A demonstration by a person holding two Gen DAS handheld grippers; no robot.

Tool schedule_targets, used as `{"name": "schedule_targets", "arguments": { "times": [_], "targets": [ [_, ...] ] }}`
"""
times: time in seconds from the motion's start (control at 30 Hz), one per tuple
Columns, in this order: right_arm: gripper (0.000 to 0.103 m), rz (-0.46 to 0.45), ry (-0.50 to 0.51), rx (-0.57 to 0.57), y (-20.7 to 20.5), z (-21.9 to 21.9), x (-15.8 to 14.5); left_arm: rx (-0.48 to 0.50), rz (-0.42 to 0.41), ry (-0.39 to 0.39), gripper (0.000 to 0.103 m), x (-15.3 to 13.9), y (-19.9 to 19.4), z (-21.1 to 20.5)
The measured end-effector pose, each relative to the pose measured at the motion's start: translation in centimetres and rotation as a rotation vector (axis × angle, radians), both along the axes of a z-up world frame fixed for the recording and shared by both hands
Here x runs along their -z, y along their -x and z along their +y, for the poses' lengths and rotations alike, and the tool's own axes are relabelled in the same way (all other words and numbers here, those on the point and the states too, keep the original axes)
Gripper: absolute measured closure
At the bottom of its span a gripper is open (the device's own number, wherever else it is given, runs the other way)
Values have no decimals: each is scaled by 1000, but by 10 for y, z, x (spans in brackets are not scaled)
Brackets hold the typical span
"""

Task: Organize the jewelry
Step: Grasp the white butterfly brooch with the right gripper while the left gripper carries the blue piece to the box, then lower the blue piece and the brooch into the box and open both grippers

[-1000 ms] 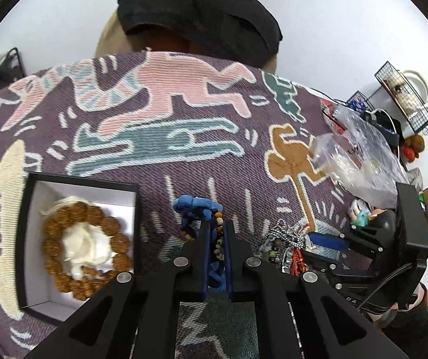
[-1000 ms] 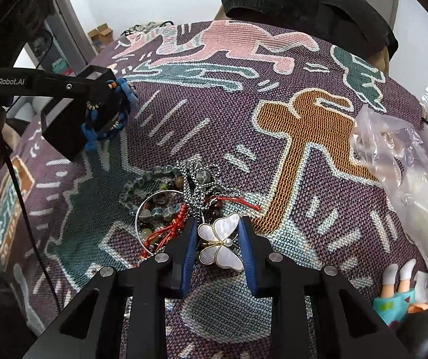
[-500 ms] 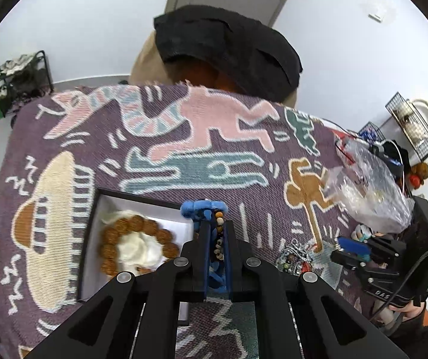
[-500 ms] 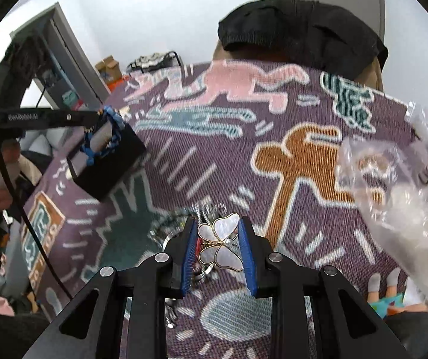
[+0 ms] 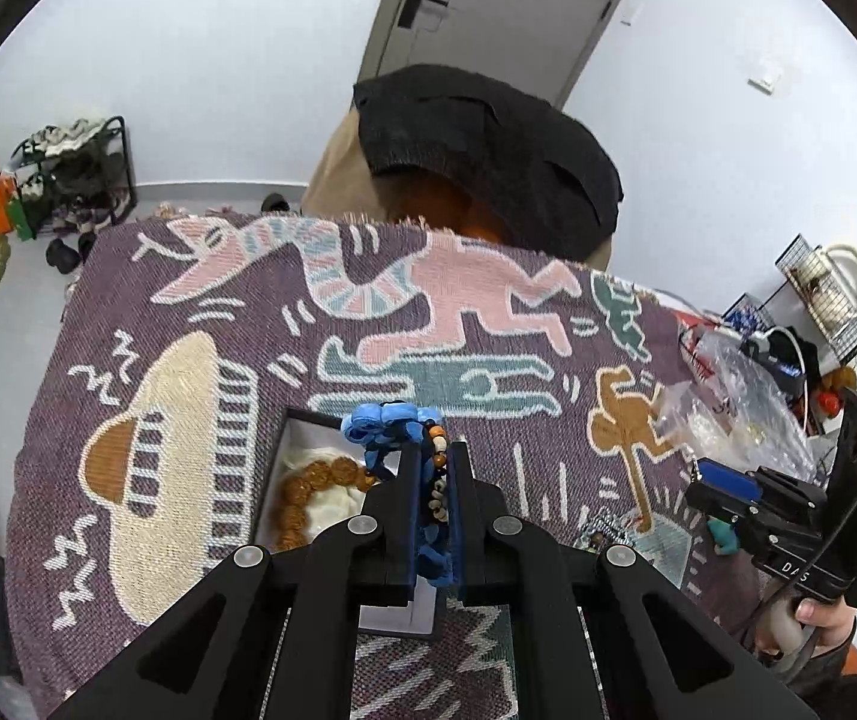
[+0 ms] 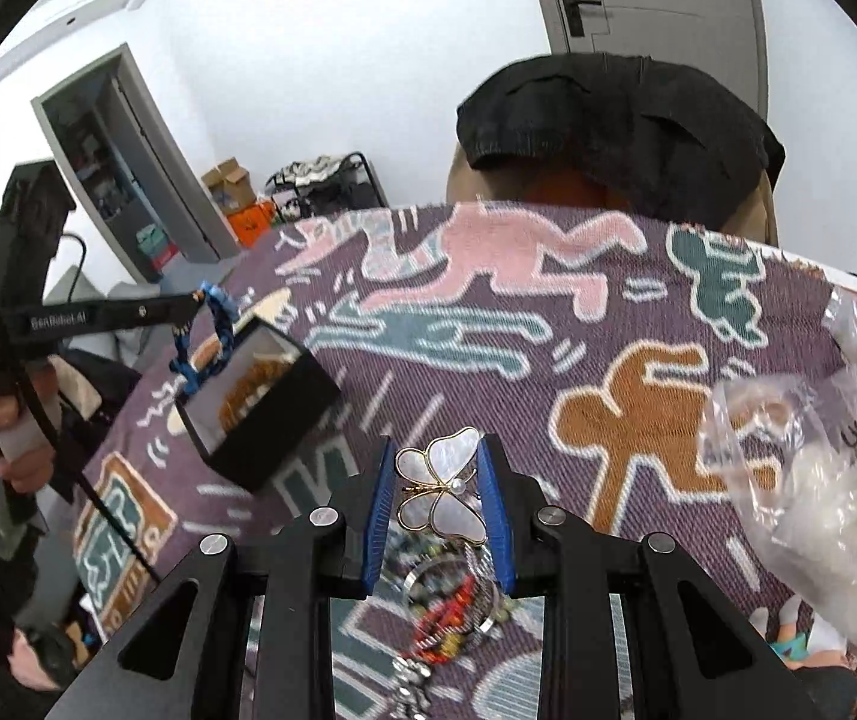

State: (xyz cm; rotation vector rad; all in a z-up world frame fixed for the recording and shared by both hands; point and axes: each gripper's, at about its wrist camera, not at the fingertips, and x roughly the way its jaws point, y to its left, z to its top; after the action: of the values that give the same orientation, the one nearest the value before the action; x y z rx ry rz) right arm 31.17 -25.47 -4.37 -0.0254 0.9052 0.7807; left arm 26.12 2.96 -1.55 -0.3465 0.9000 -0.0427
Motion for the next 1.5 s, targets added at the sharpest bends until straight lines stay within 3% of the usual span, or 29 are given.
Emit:
{"name": "schedule_targets", "arguments": {
  "times": [0.3,0.57,0.7,0.77,0.83,0.97,1.37,1.5],
  "targets": [
    [74,-27,-28,22,7,31,-24,9,-65,15,95,-7,14,23],
    [74,-19,-52,48,16,67,-28,88,-71,89,95,12,10,36],
    [74,-14,-49,63,20,87,-24,78,-49,123,94,23,4,44],
    [74,-7,-52,66,21,96,-22,70,9,120,89,32,-1,48],
    [74,-5,-47,67,23,105,-20,66,48,135,76,39,-2,55],
    [74,11,-34,61,25,125,-13,48,-2,161,51,37,15,72],
    [74,39,2,31,26,177,1,-45,-38,150,48,39,55,123],
    [74,43,6,25,25,190,4,-63,-46,143,34,41,64,131]
  ]
}}
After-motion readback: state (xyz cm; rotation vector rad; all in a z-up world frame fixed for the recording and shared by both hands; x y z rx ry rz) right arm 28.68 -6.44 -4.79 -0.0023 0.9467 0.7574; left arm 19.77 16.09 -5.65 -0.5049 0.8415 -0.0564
